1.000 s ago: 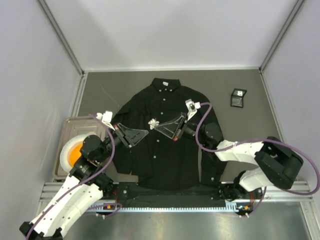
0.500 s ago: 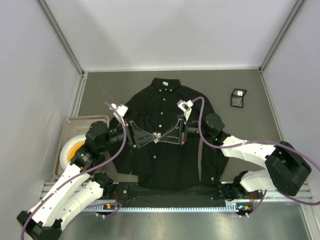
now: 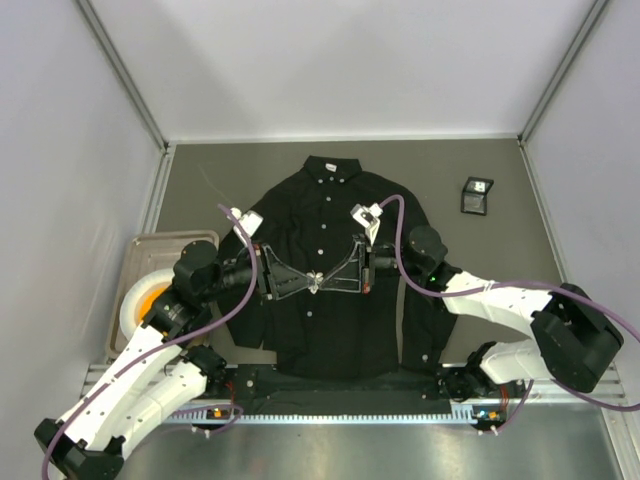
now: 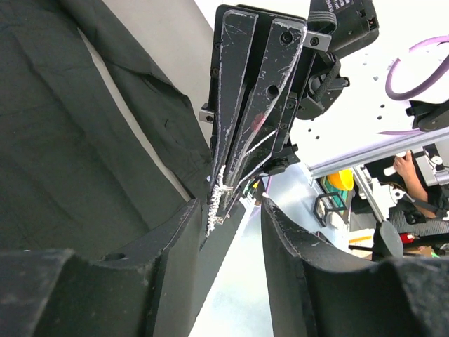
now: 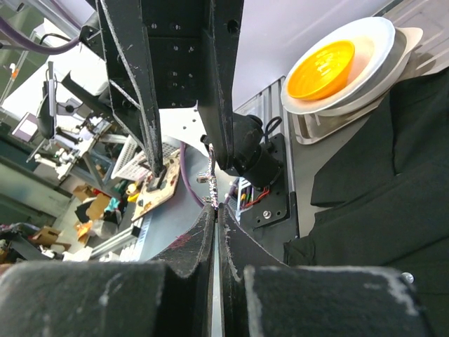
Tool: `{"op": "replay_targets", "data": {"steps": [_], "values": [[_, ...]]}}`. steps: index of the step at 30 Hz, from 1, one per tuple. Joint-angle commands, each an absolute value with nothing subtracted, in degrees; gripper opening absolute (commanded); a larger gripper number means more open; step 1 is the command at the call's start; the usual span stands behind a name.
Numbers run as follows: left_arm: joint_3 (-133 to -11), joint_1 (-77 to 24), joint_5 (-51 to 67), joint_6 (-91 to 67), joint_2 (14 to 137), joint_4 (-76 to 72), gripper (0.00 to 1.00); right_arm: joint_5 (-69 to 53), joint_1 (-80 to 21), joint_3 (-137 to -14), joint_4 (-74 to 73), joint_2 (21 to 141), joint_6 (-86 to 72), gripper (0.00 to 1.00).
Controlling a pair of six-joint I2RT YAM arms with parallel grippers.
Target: Remove the brooch from the garment
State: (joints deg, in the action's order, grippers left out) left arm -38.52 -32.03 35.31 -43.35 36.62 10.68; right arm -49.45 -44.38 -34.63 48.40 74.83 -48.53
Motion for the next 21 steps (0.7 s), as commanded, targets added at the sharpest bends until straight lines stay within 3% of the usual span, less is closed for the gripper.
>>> {"op": "replay_targets", "data": {"steps": [1, 5, 15, 21], "values": [[-39.46, -32.08, 36.65, -42.98, 35.86, 8.26, 0.45, -50.19, -43.77, -35.86, 52.21, 73.13, -49.04, 0.00], [-39.02, -32.08, 36.56, -42.80, 35.16, 9.14, 0.43, -49.22, -43.59, -35.51, 52.56, 72.51, -49.39, 0.00], [-38.67, -32.17, 38.23, -43.77, 36.21, 6.94, 0.25, -49.83, -43.42, -35.25, 55.11, 72.95, -51.24, 0.00], [-39.02, -32.08, 38.41, -44.82, 37.44, 5.71, 0.00, -48.70, -43.42, -35.07, 56.08, 72.95, -53.35, 0.00]]}}
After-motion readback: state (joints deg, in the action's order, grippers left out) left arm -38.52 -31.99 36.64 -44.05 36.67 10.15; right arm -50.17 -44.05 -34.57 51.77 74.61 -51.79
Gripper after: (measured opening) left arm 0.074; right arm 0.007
